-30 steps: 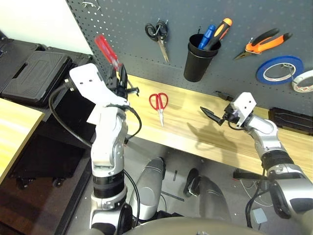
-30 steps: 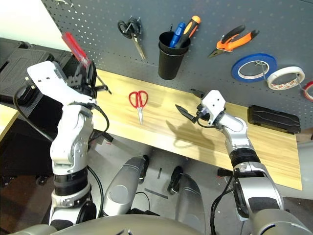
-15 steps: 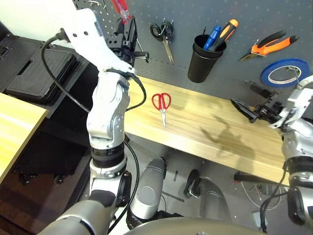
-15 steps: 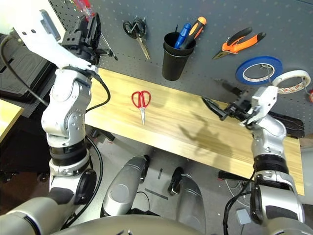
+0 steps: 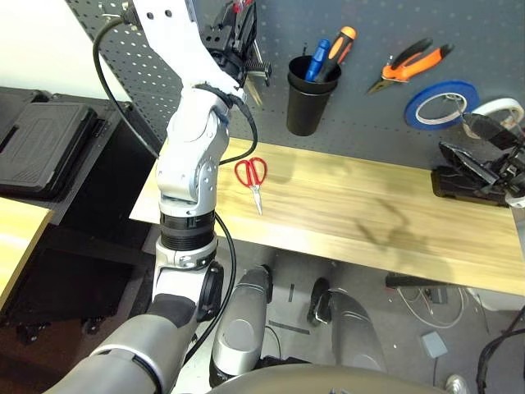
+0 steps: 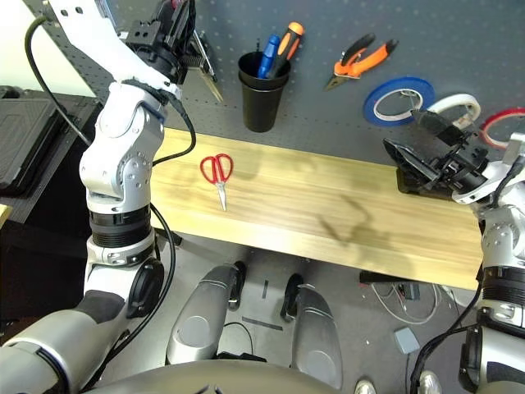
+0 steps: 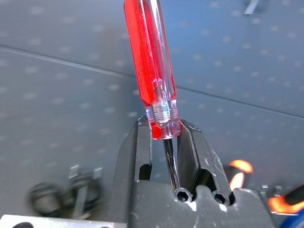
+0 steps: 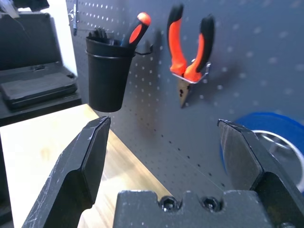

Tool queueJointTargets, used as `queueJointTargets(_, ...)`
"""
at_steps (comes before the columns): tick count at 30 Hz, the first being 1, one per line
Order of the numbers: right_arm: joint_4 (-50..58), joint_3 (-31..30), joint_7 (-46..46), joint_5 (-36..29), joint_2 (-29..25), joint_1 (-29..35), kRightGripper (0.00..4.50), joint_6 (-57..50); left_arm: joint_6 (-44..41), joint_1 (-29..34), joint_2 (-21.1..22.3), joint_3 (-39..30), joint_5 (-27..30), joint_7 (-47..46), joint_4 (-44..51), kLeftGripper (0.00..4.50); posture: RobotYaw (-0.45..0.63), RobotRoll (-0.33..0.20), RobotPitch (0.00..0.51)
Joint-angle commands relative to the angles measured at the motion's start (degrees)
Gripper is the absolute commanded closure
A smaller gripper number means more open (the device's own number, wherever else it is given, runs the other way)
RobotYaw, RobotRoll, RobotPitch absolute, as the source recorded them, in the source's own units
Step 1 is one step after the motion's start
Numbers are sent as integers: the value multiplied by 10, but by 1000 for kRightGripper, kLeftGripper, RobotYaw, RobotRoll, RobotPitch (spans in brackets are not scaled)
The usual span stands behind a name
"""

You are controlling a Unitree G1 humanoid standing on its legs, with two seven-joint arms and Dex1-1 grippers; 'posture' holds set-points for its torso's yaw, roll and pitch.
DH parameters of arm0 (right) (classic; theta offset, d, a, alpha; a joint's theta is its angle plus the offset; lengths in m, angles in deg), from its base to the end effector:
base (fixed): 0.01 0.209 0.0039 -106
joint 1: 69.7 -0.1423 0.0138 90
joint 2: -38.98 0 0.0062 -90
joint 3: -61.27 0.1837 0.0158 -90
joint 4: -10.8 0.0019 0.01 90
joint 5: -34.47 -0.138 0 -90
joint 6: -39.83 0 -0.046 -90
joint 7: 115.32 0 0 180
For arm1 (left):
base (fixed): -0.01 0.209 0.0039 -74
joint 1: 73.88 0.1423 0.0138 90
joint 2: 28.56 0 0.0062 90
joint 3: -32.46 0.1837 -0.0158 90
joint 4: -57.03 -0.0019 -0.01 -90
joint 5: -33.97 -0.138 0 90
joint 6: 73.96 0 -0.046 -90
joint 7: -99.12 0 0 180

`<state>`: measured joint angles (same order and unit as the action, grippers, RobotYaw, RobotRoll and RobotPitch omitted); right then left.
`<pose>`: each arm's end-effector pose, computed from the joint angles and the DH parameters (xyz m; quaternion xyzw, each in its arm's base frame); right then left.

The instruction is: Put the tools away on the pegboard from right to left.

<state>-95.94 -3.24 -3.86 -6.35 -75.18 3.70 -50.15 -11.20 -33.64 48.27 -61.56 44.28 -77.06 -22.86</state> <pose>0.2245 -0.3519 0.1591 -0.0319 -0.1790 0.3657 0.9128 0.2805 0.1072 0.2647 -0.0381 -0.2614 -0.1645 0.9503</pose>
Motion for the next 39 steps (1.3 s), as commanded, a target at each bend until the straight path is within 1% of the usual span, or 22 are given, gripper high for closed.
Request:
queueJointTargets(1, 30, 8, 9, -3, 0, 13, 0, -13, 4, -25, 0, 2, 8, 4, -2, 3719, 100, 0, 185)
queueJointTargets(7, 67, -2, 31, -1, 21, 16, 0, -22, 18, -50, -4, 1, 4, 0, -36, 3719, 100, 0, 188)
queueJointTargets(13, 94, -15, 51, 6, 46, 14, 0, -28, 76, -62, 2, 4, -18, -2, -120, 3719, 99, 0, 190)
queueJointTargets(18, 112, -25, 65, 6, 56, 13, 0, -30, 118, -68, 14, 3, -36, -4, -180, 3719, 93, 0, 193)
queueJointTargets(22, 124, -30, 73, 6, 63, 15, 0, -32, 130, -60, 22, 16, -49, 4, -193, 3719, 93, 0, 195)
queueJointTargets(25, 128, -34, 76, 7, 70, 17, 0, -32, 132, -43, 28, 38, -62, 19, -180, 3719, 96, 0, 196)
queueJointTargets(26, 127, -35, 76, 8, 72, 17, 0, -31, 130, -40, 27, 41, -62, 21, -174, 2990, 99, 0, 198)
queueJointTargets(27, 126, -36, 76, 9, 73, 17, 0, -30, 129, -38, 26, 41, -62, 21, -170, 2743, 99, 0, 198)
queueJointTargets(28, 123, -38, 76, 11, 75, 16, 0, -28, 126, -36, 26, 41, -61, 22, -163, 2384, 107, 0, 200)
queueJointTargets(32, 110, -46, 70, 17, 82, 11, 0, -22, 113, -29, 30, 44, -62, 28, -139, 783, 127, 0, 203)
queueJointTargets(34, 102, -50, 66, 21, 85, 7, 0, -18, 107, -27, 33, 42, -62, 28, -132, 89, 140, 0, 204)
queueJointTargets(39, 78, -61, 57, 30, 96, -11, 0, -8, 87, -27, 45, 29, -63, 19, -102, 36, 166, 0, 207)
